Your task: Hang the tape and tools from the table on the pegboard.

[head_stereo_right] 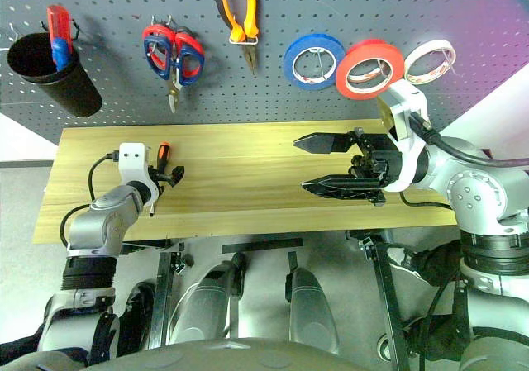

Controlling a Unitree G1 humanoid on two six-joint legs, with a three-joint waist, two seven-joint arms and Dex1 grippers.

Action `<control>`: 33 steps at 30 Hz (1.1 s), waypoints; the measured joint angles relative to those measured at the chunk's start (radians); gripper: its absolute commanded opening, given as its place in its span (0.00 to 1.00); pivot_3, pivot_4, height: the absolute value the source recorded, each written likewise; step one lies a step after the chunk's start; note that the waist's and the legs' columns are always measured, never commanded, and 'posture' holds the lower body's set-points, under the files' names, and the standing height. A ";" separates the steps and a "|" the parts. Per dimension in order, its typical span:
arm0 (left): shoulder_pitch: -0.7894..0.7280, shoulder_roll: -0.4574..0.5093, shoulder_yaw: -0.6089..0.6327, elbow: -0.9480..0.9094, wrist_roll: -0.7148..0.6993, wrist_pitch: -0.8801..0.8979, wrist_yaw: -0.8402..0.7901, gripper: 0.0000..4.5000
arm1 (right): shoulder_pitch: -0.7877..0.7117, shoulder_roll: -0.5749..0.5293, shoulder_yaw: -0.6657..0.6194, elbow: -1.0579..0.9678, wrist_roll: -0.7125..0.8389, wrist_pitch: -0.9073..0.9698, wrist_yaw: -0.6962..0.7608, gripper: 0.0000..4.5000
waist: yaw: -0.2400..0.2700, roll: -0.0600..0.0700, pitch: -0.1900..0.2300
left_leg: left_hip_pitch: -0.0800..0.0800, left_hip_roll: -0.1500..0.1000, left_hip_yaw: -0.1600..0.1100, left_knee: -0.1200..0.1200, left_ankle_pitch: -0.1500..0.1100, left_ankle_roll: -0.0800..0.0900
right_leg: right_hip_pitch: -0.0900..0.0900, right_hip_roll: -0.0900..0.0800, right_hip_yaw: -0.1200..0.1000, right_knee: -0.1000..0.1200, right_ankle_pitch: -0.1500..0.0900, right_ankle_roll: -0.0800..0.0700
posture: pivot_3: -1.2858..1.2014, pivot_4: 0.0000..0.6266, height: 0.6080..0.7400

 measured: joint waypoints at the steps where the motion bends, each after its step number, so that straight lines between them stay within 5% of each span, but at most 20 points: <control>1: -0.002 0.001 0.001 0.008 0.002 0.000 0.000 1.00 | 0.004 -0.002 0.000 -0.008 0.000 0.001 0.000 1.00 | 0.000 0.000 0.000 | 0.000 0.000 0.000 0.000 0.000 0.000 | 0.000 0.000 0.000 0.000 0.000 0.000 | 0.48 0.58 1.00; 33: -0.060 0.032 0.007 0.129 0.036 -0.047 -0.027 1.00 | 0.092 -0.044 -0.040 -0.074 0.060 0.075 -0.074 1.00 | -0.024 -0.002 0.028 | -0.002 0.000 0.001 -0.001 -0.002 0.004 | 0.000 -0.002 0.001 -0.003 0.000 0.000 | 0.47 0.73 1.00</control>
